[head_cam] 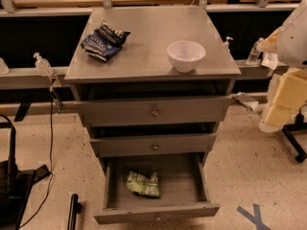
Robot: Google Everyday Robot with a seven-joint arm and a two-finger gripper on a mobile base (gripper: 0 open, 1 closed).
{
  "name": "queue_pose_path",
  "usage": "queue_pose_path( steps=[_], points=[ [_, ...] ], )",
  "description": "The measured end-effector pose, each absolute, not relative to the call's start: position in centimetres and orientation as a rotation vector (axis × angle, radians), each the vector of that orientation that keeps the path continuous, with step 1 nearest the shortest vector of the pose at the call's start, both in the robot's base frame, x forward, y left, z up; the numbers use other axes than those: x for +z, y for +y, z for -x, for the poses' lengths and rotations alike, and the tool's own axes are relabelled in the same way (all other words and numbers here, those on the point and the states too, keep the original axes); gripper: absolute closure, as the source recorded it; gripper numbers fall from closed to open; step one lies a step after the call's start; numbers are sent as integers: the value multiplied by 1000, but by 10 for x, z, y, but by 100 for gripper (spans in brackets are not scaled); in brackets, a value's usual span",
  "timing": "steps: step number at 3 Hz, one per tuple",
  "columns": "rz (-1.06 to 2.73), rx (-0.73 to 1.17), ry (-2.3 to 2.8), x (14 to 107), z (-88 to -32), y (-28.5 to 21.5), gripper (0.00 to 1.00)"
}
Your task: Pick green jalapeno chip bag from bottom drawer and place on counter
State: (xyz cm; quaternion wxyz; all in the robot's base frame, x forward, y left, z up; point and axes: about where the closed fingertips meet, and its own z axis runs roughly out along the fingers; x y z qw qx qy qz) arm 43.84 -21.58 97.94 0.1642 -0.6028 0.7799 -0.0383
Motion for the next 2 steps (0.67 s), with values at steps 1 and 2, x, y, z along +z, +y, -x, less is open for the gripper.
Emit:
queue_pose_path(
  steps=[1,2],
  points=[
    [1718,-109,2223,979,-438,-216,0],
    [1743,-49,2224,961,-443,-207,0]
  ],
)
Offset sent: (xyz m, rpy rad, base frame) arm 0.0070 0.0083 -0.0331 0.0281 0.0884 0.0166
